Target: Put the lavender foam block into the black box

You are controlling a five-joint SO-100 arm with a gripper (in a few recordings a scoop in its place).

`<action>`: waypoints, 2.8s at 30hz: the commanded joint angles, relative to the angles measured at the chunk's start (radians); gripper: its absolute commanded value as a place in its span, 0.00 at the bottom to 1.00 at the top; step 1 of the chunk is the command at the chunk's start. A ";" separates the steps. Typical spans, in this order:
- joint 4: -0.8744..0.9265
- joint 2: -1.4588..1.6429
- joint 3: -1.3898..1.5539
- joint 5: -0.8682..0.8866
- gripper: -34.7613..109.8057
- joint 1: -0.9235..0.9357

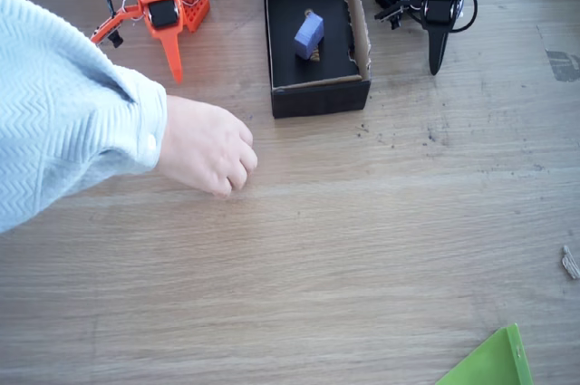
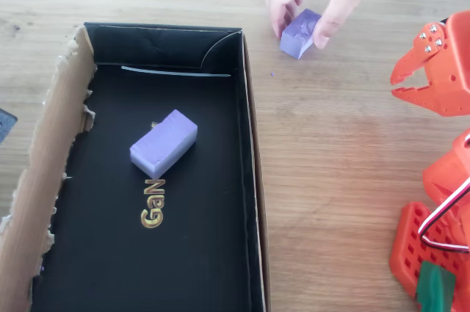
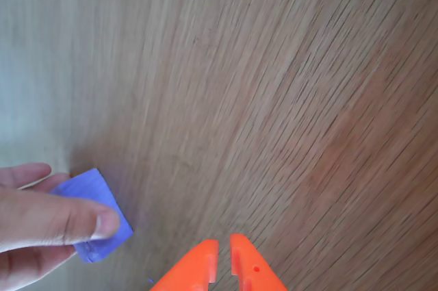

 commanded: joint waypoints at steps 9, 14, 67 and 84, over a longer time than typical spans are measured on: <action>0.018 0.009 0.003 0.034 0.24 -0.002; 0.018 0.009 0.003 0.041 0.24 -0.002; 0.291 -0.905 -1.195 0.308 0.24 -0.054; 0.337 -0.959 -1.235 0.255 0.24 -0.109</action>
